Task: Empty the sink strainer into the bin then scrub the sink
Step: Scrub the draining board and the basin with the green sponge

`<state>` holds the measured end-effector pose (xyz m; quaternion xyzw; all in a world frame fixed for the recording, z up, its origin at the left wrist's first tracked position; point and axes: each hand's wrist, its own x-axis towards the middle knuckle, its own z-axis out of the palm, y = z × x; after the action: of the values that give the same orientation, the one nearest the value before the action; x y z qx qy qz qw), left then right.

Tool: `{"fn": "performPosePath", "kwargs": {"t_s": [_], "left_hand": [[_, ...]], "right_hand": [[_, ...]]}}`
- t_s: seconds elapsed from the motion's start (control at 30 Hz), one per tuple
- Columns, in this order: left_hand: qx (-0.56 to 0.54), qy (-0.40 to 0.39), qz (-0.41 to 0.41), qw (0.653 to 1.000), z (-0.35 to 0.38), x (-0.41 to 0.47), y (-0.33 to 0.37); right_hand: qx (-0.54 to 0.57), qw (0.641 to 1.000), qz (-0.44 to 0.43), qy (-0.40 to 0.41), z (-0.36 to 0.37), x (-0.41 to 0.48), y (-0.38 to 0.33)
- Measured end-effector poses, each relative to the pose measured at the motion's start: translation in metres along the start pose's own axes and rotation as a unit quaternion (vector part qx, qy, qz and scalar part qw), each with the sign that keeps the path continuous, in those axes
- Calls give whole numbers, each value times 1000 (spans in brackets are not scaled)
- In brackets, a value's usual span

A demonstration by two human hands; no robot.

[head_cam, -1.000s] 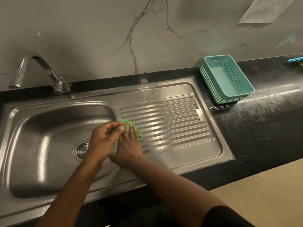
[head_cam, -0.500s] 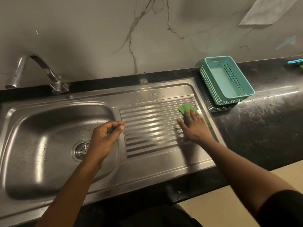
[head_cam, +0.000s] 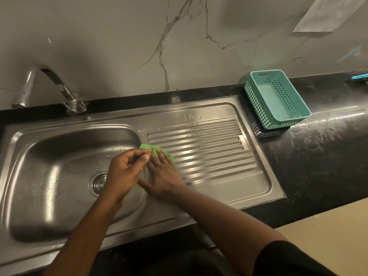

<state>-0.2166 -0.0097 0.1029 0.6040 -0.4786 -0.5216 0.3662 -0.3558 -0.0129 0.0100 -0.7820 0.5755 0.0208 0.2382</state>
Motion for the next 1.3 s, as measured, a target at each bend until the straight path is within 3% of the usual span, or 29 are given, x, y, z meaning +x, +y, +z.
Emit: {"fn": "performPosePath", "kwargs": {"t_s": [0.07,0.13,0.27,0.37,0.47,0.57,0.8,0.9,1.03,1.1,1.17,1.2,1.3], "left_hand": [[-3,-3,0,1000,4,0,0],[-4,-8,-4,1000,8,1,1],[-12,-14,-14,1000,12,3,1],[-10,-18,-15,1000,14,4,0],[-10,-19,-12,1000,14,4,-2],[-11,-17,-11,1000,12,5,-2],[-21,6,-5,1000,6,3,1],[-16,6,0,1000,3,3,1],[-26,0,3,1000,3,3,-2],[-23,-5,6,1000,4,3,-3],[-21,-6,5,1000,6,4,-3],[-21,-7,5,1000,7,4,-3],[-20,-12,4,1000,10,4,-1]], "right_hand": [[-74,993,-89,-12,-13,-9,39],[-113,988,-100,-10,-25,-20,79],[-65,994,78,39,-47,-50,161],[-28,975,210,62,-67,-69,216],[18,952,293,88,-68,-57,208],[52,929,344,126,-47,-29,150],[59,988,124,68,11,8,-6],[47,994,74,63,4,8,-1],[14,997,-64,36,-30,-10,39],[58,995,-56,60,-42,-21,54],[209,971,16,117,-56,-32,71],[314,935,62,150,-63,-37,82],[547,777,180,253,-85,-45,124]]}}
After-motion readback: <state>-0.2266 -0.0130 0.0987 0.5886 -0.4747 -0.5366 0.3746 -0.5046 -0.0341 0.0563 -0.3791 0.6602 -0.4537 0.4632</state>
